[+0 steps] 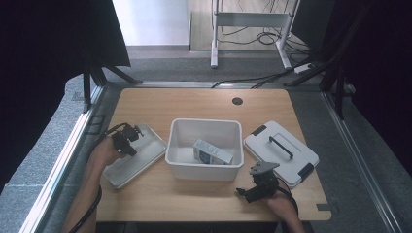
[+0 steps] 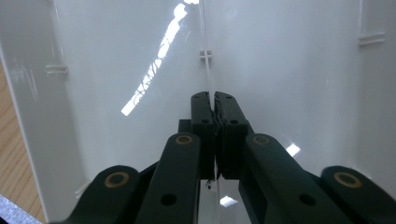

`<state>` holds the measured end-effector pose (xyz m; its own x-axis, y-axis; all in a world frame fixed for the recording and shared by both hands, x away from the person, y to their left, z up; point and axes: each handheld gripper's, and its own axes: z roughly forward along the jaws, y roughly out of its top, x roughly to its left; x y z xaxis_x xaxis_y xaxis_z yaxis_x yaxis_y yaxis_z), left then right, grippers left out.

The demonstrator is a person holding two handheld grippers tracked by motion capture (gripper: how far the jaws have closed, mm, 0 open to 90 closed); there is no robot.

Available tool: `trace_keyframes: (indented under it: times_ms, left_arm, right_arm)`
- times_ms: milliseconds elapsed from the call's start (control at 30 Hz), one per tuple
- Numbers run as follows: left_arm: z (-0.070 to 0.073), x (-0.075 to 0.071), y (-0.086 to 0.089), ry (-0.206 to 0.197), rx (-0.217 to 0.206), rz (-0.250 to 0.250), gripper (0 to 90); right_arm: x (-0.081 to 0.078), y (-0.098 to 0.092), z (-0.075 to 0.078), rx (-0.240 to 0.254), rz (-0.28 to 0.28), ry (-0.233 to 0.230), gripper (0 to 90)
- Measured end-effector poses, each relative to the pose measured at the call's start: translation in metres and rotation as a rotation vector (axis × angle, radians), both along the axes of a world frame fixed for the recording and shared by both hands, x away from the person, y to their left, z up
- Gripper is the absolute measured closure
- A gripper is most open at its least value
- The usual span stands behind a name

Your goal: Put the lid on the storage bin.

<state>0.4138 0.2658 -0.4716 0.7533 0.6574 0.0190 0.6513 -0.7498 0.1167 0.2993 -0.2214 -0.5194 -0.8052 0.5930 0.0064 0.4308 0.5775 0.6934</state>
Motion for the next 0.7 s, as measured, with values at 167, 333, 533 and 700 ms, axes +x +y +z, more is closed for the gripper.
trace_keyframes:
  times_ms: [167, 333, 533, 700]
  left_arm:
    - [0.005, 0.001, 0.001, -0.002, 0.009, -0.049, 89.2]
    - [0.025, 0.001, 0.008, -0.008, -0.005, -0.126, 89.2]
    - [0.062, -0.004, 0.015, -0.050, -0.030, -0.207, 89.1]
    - [0.094, -0.011, 0.018, -0.063, -0.049, -0.256, 89.1]
  right_arm:
    - [0.000, 0.000, 0.000, -0.001, 0.000, 0.000, 0.0]
    - [0.000, 0.000, 0.000, -0.001, 0.000, 0.000, 0.0]
    - [0.000, 0.000, 0.000, -0.001, -0.001, 0.000, 0.0]
    - [0.000, 0.000, 0.000, -0.001, -0.001, -0.001, 0.0]
